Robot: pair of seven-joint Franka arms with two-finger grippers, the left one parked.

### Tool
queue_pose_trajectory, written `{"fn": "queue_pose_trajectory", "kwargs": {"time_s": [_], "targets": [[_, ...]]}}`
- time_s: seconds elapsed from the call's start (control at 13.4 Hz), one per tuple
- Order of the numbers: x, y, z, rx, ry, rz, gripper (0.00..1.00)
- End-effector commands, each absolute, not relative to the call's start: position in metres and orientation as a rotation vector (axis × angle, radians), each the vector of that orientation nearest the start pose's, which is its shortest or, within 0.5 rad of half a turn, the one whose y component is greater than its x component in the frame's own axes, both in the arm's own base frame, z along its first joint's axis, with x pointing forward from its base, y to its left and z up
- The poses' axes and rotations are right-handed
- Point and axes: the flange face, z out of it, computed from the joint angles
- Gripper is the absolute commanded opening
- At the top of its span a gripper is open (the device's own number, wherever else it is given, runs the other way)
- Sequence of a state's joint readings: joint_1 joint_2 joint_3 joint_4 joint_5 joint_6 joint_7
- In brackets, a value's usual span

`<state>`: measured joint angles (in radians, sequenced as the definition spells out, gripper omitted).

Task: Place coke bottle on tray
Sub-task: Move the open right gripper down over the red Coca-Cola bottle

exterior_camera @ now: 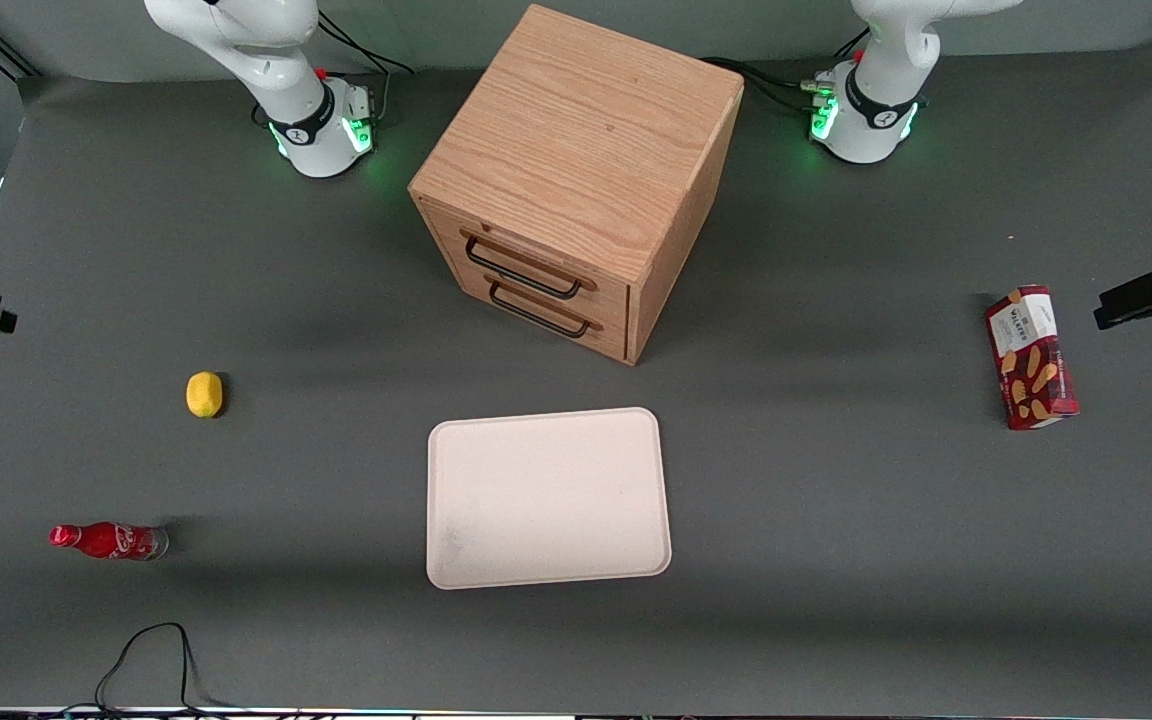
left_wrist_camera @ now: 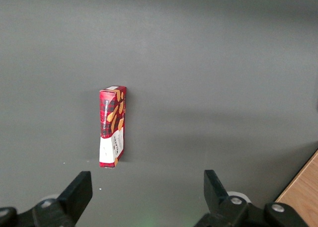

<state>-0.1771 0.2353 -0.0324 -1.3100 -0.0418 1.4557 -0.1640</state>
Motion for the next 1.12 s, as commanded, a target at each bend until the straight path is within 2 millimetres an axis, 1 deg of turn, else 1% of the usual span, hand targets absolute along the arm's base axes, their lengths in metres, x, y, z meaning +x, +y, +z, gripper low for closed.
{"fn": "queue_pose_trajectory", "kwargs": {"time_s": [0.0, 0.15, 0.22, 0.3, 0.45, 0.52, 0.67, 0.82, 1.04], "targets": [[0.644, -0.171, 0.569, -3.179, -0.001, 0.161, 1.00], [0.668, -0.200, 0.544, -3.186, 0.006, 0.142, 1.00], [0.679, -0.204, 0.525, -3.191, 0.005, 0.134, 1.00], [0.690, -0.206, 0.514, -3.200, -0.009, 0.082, 1.00], [0.708, -0.206, 0.475, -3.199, -0.025, 0.083, 1.00], [0.718, -0.207, 0.459, -3.201, -0.030, 0.069, 1.00], [0.735, -0.203, 0.426, -3.205, -0.050, 0.027, 1.00], [0.749, -0.194, 0.382, -3.184, -0.083, 0.024, 1.00], [0.759, -0.187, 0.359, -3.184, -0.106, -0.002, 1.00]]}}
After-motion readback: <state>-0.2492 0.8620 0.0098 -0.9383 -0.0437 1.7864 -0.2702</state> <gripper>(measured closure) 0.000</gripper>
